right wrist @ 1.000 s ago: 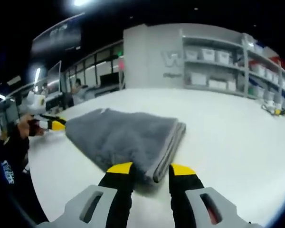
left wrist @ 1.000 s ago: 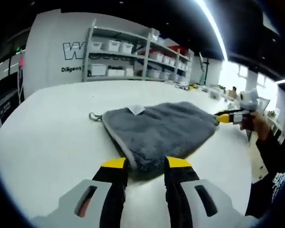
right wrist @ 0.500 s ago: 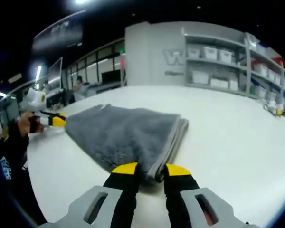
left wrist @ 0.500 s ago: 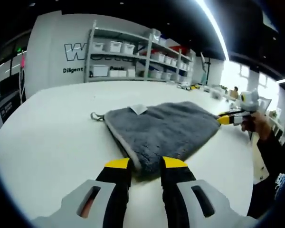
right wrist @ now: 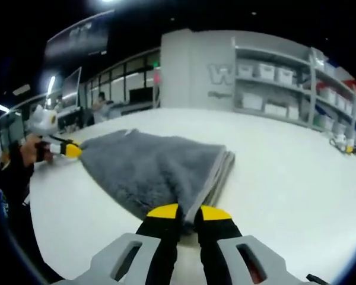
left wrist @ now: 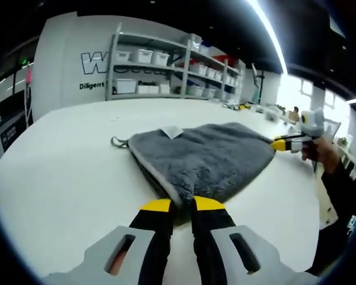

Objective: Open the folded towel by lifting each exposed corner and separating the folded layers until the towel lies flat within the target outline without major curled edges

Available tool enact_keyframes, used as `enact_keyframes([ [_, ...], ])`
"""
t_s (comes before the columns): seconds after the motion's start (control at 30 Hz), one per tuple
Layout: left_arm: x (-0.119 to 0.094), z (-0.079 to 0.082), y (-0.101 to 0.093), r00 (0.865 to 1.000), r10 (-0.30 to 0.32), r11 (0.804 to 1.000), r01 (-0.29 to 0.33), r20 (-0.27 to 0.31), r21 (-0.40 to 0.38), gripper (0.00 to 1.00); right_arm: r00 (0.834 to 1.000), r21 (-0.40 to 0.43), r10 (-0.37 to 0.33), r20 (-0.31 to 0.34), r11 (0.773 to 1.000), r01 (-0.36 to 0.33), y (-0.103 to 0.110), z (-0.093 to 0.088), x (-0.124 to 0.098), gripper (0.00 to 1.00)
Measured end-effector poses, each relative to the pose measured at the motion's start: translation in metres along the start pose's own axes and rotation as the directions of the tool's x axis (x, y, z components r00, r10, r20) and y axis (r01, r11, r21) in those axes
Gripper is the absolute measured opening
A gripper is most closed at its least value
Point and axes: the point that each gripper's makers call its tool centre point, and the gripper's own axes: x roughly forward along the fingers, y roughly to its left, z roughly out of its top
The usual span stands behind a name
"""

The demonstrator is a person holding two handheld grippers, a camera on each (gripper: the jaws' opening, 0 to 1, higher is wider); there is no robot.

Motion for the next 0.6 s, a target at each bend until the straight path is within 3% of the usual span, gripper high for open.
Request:
enact_keyframes([
  [0.2, -0.003, -0.002, -0.007, 1.000, -0.015, 1.000, 0.016, -0.014, 0.026, 0.09, 0.999, -0.065, 0.005, -0.036, 0.998, -0.007, -0.006, 0.002, 0.006, 0.05],
  [0.4, -0.007, -0.005, -0.017, 0.999, -0.022, 0.992, 0.028, -0.048, 0.123, 0.09, 0.993, -0.173, -0.006, -0.114, 0.985, -0.014, -0.013, 0.007, 0.017, 0.05],
  [0.47, -0.008, -0.006, -0.019, 0.998, -0.020, 0.988, 0.028, -0.055, 0.152, 0.09, 0.992, -0.177, -0.006, -0.122, 0.984, -0.016, -0.015, 0.009, 0.019, 0.05],
  [0.6, -0.011, -0.009, -0.024, 0.996, 0.016, 0.974, 0.005, -0.088, 0.226, 0.09, 0.987, -0.095, 0.051, -0.150, 0.993, -0.066, -0.022, 0.011, 0.031, 0.04],
])
